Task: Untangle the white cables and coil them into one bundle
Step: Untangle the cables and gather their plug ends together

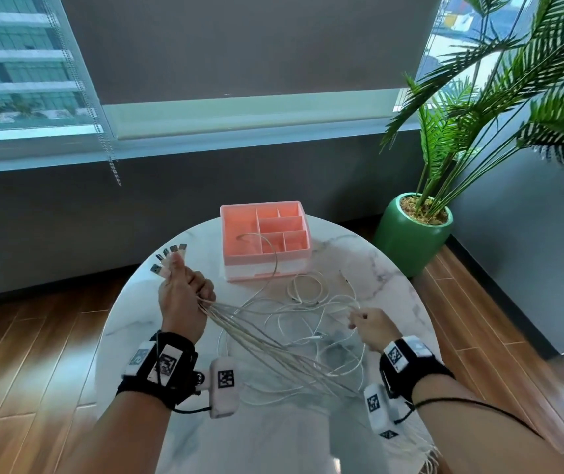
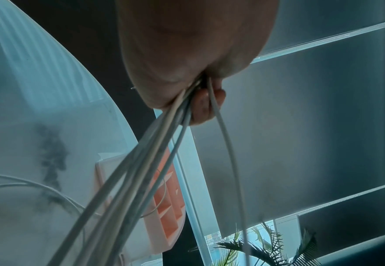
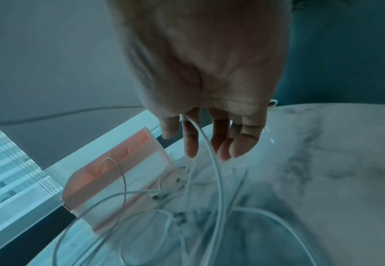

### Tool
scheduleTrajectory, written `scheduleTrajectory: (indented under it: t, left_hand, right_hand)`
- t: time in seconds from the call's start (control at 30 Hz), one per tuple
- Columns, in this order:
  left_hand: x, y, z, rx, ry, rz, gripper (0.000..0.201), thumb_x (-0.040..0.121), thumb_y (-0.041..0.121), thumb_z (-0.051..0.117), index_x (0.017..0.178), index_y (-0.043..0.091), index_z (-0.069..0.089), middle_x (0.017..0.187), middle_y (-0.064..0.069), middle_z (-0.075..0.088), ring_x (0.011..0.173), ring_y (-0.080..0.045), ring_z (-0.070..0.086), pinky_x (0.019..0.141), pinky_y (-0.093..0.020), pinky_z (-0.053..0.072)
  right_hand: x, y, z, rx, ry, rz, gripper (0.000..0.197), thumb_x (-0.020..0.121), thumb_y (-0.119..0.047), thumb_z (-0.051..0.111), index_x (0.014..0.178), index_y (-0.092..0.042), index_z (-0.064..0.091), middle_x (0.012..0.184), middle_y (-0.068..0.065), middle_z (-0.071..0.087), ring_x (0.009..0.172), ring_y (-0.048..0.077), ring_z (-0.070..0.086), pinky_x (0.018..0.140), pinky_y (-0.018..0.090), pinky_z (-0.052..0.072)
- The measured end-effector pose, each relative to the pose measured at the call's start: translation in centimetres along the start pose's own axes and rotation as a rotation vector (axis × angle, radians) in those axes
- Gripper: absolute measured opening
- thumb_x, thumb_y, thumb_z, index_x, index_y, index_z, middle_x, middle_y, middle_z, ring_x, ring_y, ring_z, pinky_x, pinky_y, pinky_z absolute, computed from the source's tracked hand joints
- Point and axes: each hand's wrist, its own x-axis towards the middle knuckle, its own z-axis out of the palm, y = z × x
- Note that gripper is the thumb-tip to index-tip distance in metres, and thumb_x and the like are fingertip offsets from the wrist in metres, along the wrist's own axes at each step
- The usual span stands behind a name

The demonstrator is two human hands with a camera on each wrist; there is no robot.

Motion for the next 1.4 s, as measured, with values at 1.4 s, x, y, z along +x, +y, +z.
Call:
scheduleTrajectory:
  t: [1.4]
  left_hand:
    - [-2.8, -1.6, 3.8, 0.239, -0.453, 0.029, 0.013, 0.096, 0.010, 0.059, 0.105, 0.004, 0.053, 0.052, 0.004, 0.027, 0.039, -0.008, 0.023, 0.038, -0.018, 0.021]
  right_hand:
    - [-5.4, -11.2, 3.0, 0.161, -0.487, -0.463, 0.027, 0.100, -0.026, 0.053, 0.110, -0.005, 0.067, 0.097, 0.009, 0.074, 0.083, 0.015, 0.068, 0.074, 0.022, 0.053]
